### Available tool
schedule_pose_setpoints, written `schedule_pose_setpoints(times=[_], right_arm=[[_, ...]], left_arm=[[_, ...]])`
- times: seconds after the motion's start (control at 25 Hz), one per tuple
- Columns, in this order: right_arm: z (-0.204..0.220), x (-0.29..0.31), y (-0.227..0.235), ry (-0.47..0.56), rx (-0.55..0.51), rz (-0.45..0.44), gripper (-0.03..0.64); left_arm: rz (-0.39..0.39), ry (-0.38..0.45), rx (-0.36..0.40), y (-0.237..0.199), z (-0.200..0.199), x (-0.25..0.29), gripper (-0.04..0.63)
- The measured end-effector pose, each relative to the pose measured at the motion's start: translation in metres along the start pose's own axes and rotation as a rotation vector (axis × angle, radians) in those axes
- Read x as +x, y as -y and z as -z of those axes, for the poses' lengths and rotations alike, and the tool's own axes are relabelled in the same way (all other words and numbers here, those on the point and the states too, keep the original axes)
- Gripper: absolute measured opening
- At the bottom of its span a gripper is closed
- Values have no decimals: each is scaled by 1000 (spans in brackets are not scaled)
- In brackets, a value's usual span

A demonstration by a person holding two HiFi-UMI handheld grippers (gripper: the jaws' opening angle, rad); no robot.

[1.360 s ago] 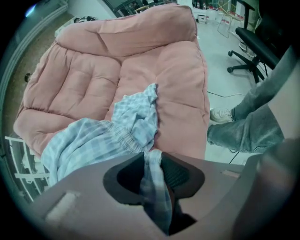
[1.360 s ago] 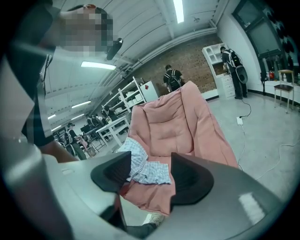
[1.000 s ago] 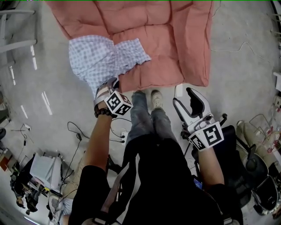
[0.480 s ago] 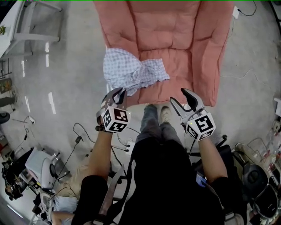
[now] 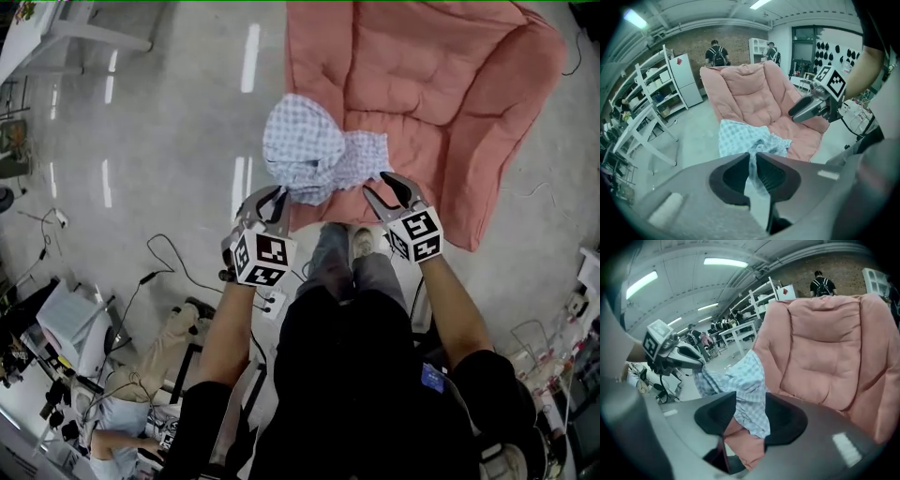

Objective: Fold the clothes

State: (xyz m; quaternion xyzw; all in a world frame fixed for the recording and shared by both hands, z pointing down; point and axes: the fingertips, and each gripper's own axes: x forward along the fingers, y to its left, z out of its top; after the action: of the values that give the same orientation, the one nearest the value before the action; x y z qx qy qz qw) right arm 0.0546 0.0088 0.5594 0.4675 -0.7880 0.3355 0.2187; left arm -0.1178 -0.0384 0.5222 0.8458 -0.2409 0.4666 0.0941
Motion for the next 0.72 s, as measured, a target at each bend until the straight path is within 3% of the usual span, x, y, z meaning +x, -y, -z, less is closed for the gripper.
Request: schedule_pose_setpoints(times=[0.32, 0.44, 0.56, 0.72], right_arm=[[17, 84, 6, -115, 82, -44, 196], [30, 91, 5, -158, 45, -46, 196], [38, 85, 7, -218, -139, -41, 192], [47, 92, -6, -268, -496, -65, 193]], left_arm=[[20, -38, -48, -9, 48, 3, 52], [26, -48, -70, -7, 63, -3, 51], [25, -55, -90, -13, 65, -2, 52], [23, -52, -120, -29, 70, 3, 52]])
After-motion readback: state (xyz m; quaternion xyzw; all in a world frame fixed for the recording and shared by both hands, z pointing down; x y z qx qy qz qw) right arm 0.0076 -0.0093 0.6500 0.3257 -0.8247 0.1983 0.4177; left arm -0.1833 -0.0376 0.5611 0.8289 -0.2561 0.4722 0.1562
